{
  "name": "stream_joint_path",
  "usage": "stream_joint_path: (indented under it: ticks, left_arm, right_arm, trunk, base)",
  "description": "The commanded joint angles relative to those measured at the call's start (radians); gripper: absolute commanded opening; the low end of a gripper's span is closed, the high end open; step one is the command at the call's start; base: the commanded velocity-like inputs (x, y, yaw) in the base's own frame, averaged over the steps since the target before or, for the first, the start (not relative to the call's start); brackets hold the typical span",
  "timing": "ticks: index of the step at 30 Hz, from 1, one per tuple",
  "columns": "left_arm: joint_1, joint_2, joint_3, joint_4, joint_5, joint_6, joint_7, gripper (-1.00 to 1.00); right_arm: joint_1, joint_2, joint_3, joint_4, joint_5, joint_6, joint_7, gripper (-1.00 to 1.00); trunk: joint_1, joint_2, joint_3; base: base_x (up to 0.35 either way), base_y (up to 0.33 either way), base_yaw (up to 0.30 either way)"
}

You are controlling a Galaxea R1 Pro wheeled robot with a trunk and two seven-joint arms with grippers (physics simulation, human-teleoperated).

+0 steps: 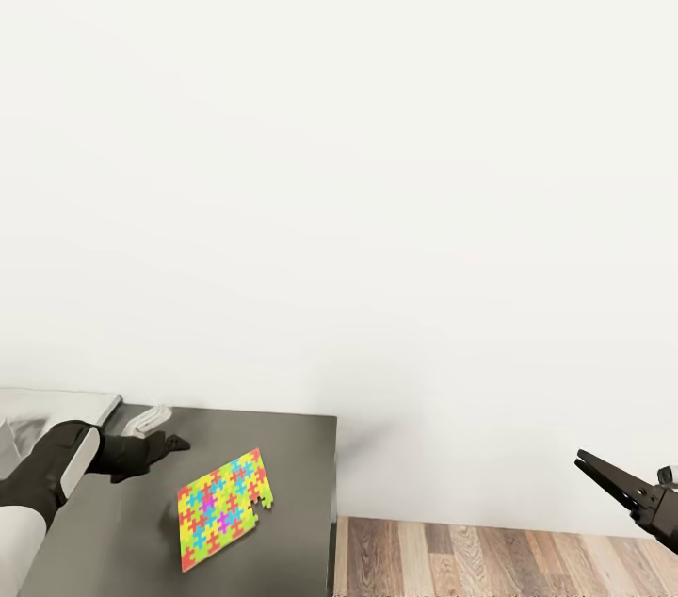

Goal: Put all the toys in the child's room - the three board games (two on the bed and one on the table), the two jigsaw puzzles on the table, and the tennis ball on the table - inside the toy box on the table in the child's room.

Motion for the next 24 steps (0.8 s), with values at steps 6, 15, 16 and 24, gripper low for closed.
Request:
stream_joint_path:
  ticks: [6, 15, 16, 24]
  left_arm:
    - [0.000, 0.002, -0.042, 0.000, 0.000, 0.003, -0.054, 1.00]
    - [-0.001, 0.003, -0.107, 0.000, -0.005, -0.028, -0.175, 1.00]
    - [0.000, 0.003, -0.108, 0.000, -0.005, -0.029, -0.179, 1.00]
    - [-0.001, 0.003, -0.111, 0.000, -0.005, -0.033, -0.186, 1.00]
  right_arm:
    - [0.000, 0.001, 0.000, 0.000, -0.002, 0.002, 0.001, 1.00]
    - [0.000, 0.002, 0.000, -0.001, -0.002, 0.001, 0.001, 1.00]
    - [0.000, 0.003, 0.000, -0.001, -0.002, 0.001, 0.001, 1.00]
    - [0.000, 0.002, 0.000, -0.001, -0.003, 0.001, 0.001, 1.00]
  trunk:
    - [0.001, -0.002, -0.005]
    - [0.001, -0.002, -0.005]
    - [0.001, -0.002, -0.005]
    - [0.001, -0.002, -0.006]
  base:
    - [0.000, 0.000, 0.000]
    - [0.000, 0.000, 0.000]
    - [0.000, 0.000, 0.000]
    - [0.000, 0.000, 0.000]
